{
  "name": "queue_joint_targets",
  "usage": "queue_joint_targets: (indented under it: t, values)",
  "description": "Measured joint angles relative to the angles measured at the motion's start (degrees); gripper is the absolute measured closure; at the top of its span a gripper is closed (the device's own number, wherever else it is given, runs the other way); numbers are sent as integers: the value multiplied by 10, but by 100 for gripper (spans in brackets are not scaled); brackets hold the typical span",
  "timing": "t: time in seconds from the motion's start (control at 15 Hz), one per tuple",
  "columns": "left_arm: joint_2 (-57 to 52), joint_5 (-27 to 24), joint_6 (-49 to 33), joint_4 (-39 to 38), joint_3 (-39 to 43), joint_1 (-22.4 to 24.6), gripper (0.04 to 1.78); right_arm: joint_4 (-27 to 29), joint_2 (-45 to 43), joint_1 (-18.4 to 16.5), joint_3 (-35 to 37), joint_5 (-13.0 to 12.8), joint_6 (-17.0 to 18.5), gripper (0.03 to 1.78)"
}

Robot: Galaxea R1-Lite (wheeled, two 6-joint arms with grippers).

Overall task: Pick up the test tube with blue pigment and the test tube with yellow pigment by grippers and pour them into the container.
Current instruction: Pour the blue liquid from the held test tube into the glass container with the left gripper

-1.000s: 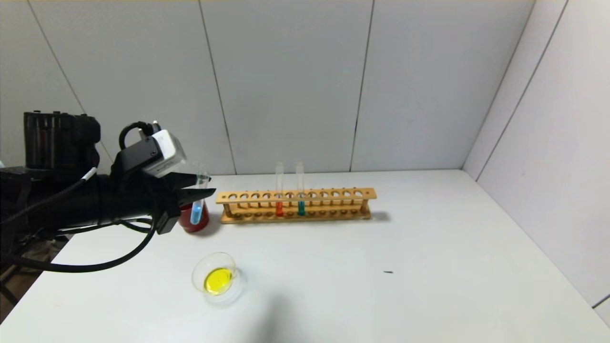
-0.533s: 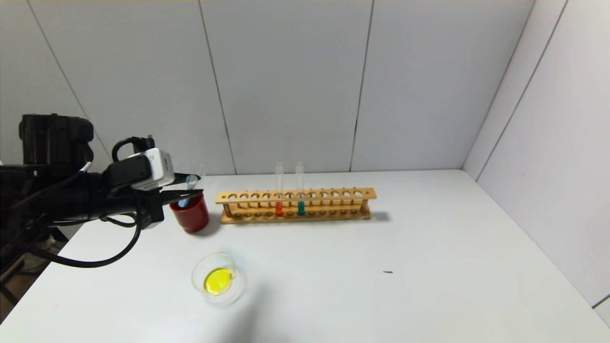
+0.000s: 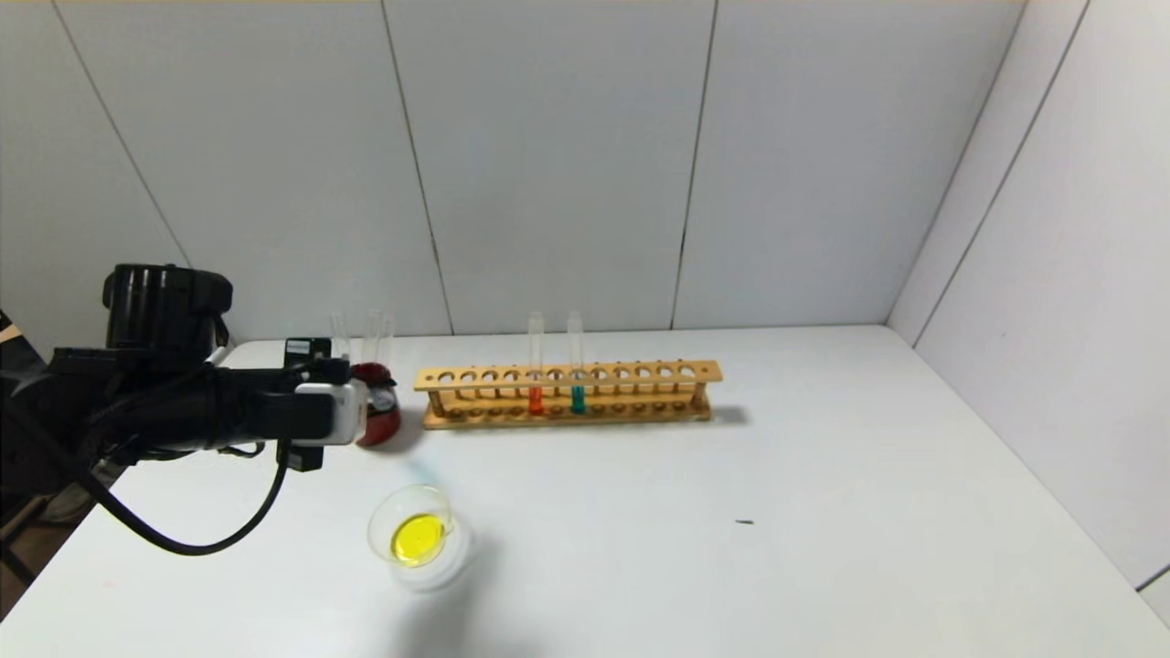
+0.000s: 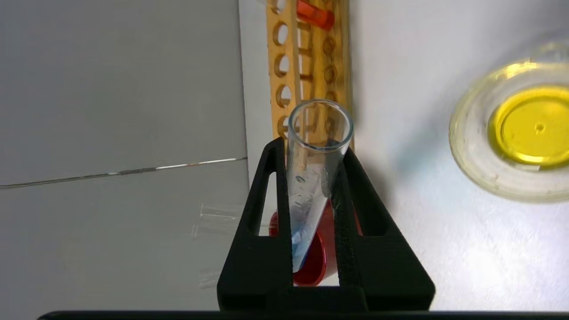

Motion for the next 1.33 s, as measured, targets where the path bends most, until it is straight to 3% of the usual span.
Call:
queue_joint_targets:
  t: [0.93,1.33]
  values:
    - [-5,12,249,0,40,30,151,0,0,0,0,0,0,6]
    - [1,39,286,0,43,29,151,0,0,0,0,0,0,6]
